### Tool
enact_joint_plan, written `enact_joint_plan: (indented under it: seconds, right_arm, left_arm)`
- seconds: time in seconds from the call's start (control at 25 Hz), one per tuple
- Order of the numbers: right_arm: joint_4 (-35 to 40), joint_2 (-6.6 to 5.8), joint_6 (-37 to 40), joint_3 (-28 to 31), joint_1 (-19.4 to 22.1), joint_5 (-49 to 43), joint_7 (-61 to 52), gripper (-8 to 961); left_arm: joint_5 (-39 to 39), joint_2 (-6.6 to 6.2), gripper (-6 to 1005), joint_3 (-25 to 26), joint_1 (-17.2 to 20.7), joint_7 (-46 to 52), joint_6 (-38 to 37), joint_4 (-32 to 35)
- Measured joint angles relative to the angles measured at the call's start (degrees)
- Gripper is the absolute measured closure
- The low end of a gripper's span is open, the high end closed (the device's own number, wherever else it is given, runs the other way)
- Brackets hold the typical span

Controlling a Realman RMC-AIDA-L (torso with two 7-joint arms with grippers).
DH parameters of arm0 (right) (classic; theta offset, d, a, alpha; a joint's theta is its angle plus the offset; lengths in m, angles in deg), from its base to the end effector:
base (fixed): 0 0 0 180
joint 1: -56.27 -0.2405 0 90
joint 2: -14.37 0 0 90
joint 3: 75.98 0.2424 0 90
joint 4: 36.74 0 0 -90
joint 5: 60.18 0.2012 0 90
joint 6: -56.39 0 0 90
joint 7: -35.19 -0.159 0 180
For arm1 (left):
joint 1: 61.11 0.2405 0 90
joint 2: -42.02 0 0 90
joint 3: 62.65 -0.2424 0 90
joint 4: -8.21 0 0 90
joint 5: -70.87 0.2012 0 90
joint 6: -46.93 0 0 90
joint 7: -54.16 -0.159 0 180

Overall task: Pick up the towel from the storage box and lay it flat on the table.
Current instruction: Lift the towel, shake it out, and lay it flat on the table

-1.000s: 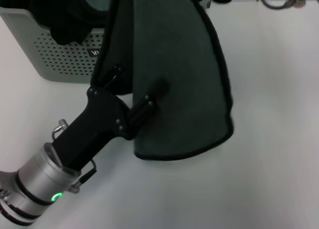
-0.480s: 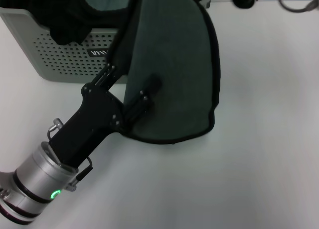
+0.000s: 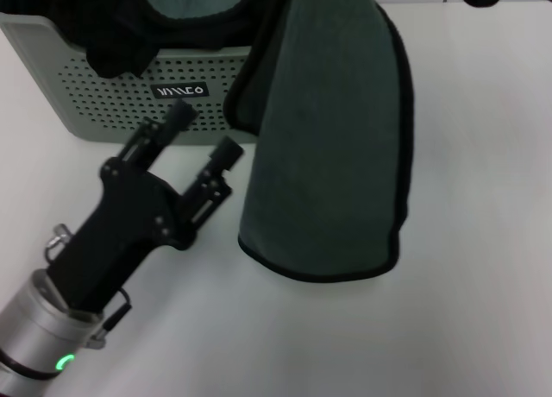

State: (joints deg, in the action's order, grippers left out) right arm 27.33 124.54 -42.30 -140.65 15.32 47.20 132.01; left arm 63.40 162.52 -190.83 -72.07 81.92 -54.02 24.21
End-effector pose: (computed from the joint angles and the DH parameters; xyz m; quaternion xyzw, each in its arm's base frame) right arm 0.0330 0.3288 0.0897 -0.9004 -0.1836 0.3936 0.0263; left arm -0.2239 0.2130 -0.0349 -0.7466 -0.1420 -0.5640 0.3229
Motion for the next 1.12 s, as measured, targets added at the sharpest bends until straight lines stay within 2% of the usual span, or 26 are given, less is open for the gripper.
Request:
enact_joint_plan:
  seconds: [0.16,0.64,0.88,1.0,1.12]
  right_arm:
    - [0.06,-1.16,-1.60,-0.58,-0.80,-0.76,-0.31,952]
    - [-0.16,-1.81,-4.59,-2.60,-2.86,-4.31,1.45,951]
    - [1.67,-3.72,-4.94,-6.16,-3.62,-4.25,4.17,951]
    - [1.49,-4.56,-4.97,-6.11,-5.30,-4.38,4.30,951]
    - [0.38,-6.12,-4.95,-5.28,-7.82,-4.49,4.18,951]
  left_arm:
    - [-1.50,-0.15,318,1.38,0.11,-0.06,-1.12,-0.72]
    - [-1.36,0.11,318,0.91,-6.68,0.31,3.03,-4.40]
    - [0.33,-0.42,318,0.81,-9.14,1.94,3.00,-4.22]
    - [3.58,-0.77,318,0.80,-11.59,4.25,1.46,-4.67]
    - [6.22,-1.33,319,1.08,-13.65,5.74,-1.16,-4.99]
